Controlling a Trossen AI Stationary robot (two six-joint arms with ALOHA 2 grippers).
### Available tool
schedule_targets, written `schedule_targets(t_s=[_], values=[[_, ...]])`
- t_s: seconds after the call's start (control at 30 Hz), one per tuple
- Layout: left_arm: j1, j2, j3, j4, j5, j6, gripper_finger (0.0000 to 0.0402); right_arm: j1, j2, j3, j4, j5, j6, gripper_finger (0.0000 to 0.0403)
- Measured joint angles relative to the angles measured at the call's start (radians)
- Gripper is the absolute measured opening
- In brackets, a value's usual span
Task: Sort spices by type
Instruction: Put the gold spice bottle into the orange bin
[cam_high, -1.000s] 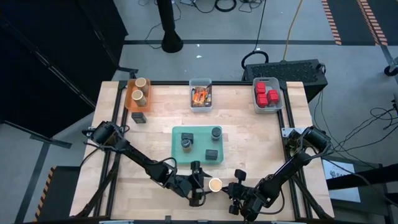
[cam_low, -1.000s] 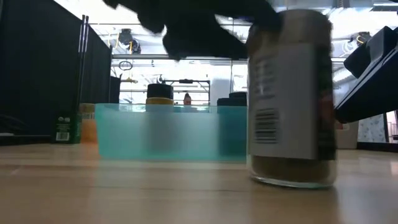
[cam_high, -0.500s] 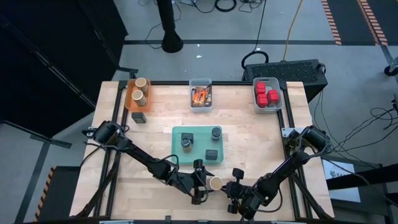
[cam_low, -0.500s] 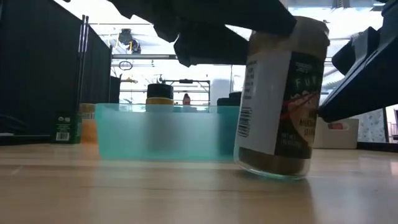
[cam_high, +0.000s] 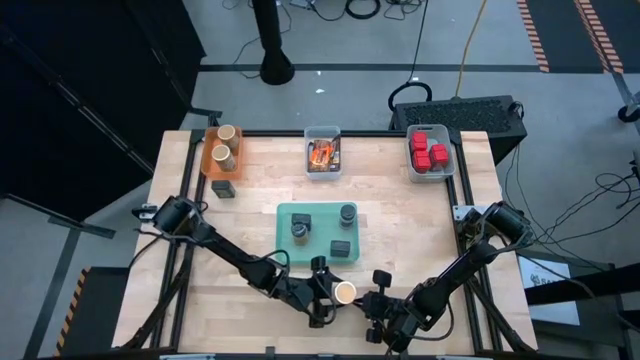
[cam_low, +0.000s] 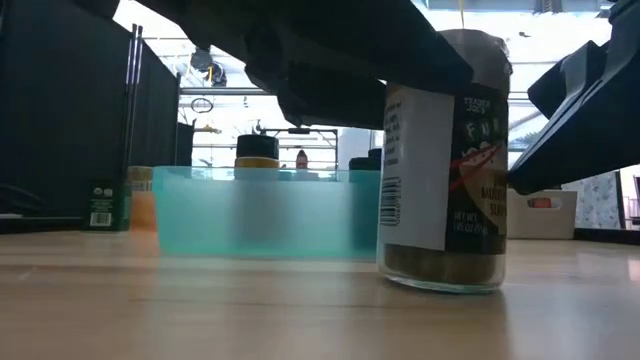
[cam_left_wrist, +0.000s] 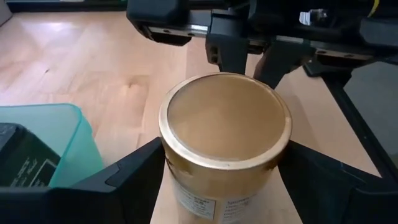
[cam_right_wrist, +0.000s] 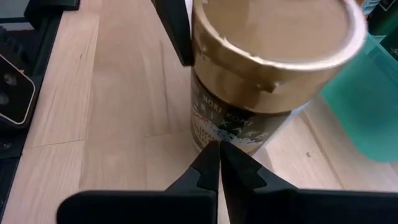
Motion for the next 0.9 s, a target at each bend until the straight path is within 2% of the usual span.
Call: schedule_targets(t_s=[0.3, 0.6, 0.9], values=[[0.002, 0.015, 0.0, 0.031, -0.025, 0.006, 0.0295, -0.002, 0.0, 0.0, 0.001, -0.001, -0.002, 0.0], [0.013, 0.058, 0.002, 0.057, 0.001, -0.071, 0.0295, -0.007, 0.0, 0.0, -0.001, -0.002, -0.048, 0.0], [0.015, 0.062, 0.001, 0.051, 0.01, -0.079, 0.0295, -0.006, 0.0, 0.0, -0.002, -0.001, -0.04, 0.0]])
